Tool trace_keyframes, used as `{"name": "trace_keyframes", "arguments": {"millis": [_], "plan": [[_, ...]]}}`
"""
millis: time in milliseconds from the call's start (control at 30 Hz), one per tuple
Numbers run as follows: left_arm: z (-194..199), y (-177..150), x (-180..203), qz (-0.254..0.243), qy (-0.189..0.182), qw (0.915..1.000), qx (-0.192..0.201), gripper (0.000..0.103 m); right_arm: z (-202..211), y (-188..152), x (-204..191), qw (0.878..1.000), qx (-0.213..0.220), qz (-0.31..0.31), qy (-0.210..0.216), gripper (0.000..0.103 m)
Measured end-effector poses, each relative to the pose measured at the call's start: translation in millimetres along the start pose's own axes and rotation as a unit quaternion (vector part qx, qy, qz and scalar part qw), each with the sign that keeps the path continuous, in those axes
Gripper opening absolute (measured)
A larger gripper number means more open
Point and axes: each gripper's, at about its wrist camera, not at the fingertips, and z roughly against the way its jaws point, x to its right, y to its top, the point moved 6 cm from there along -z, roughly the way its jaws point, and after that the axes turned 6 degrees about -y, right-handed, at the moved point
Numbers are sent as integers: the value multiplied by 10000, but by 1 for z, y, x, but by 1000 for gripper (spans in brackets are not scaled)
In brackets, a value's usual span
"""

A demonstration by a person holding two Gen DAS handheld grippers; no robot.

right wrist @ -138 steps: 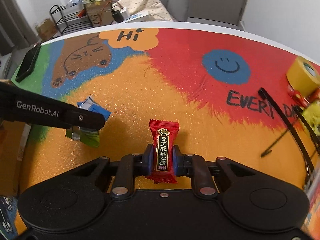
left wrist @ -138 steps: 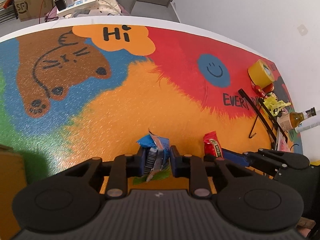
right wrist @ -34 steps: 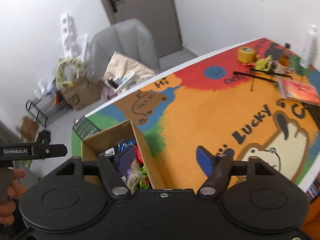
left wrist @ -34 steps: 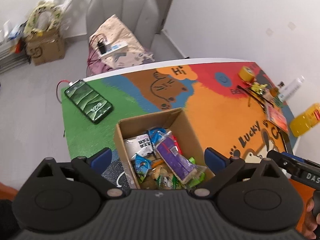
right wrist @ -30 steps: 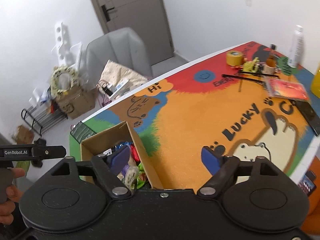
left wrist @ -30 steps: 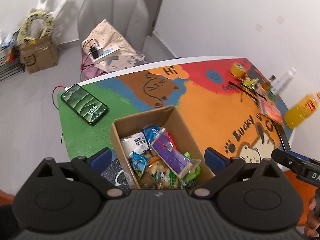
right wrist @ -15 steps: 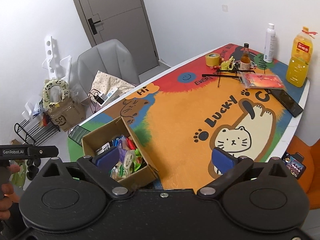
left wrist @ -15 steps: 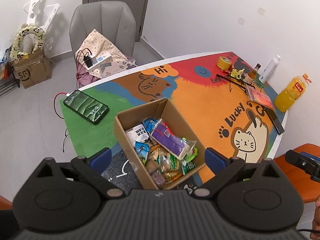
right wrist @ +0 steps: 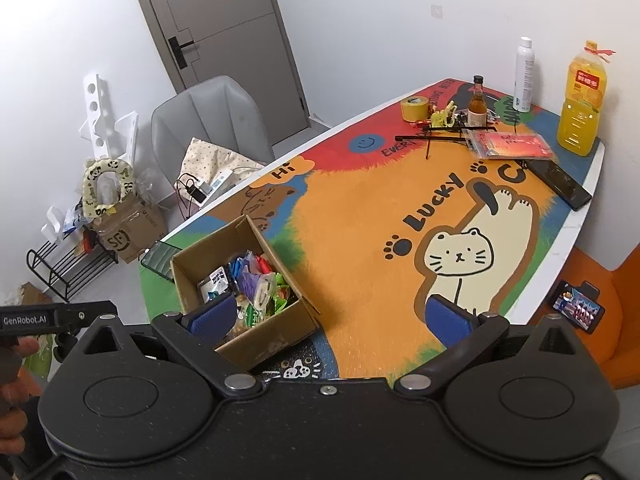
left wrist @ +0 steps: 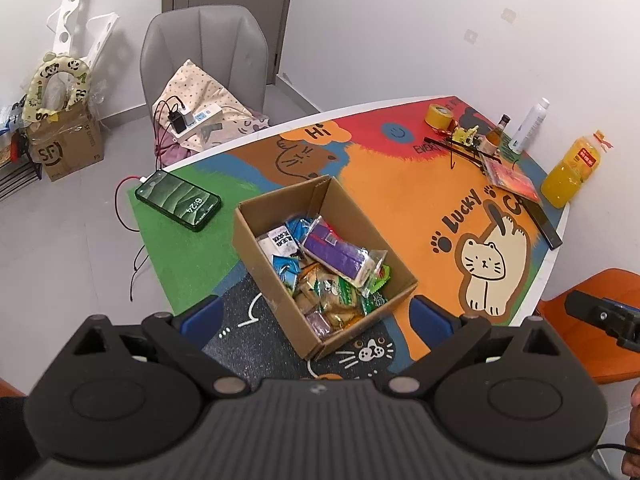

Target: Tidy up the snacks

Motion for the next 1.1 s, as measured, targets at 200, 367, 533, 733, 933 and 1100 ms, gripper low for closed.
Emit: {"name": "trace_keyframes", "arguments": {"millis": [200,367,533,733,933,1100], "plan": [[0,-10,3,-10,-29,10000,-62,99,4,-9,-6,9999,-70,39,-82,103],[0,-16,4,-54,-60,9999,-94,99,6,-8,-8,9998,-58,79,-154,103],[-2,-18,5,-71,-62,9999,-110,99,3,-9,-12,9997,-111,118,-157,103],[-2,-17,-1,-29,-35,9999,-117,99,1,-10,-18,9995,-184,217,-170,103],[-3,-17,-3,-41,-32,9999,-132,99,0,-9,-19,9992,-230,231,-209,103],[-5,-16,-3,-76,-26,9999,-124,99,-1,-7,-18,9992,-225,235,-228,103]]}}
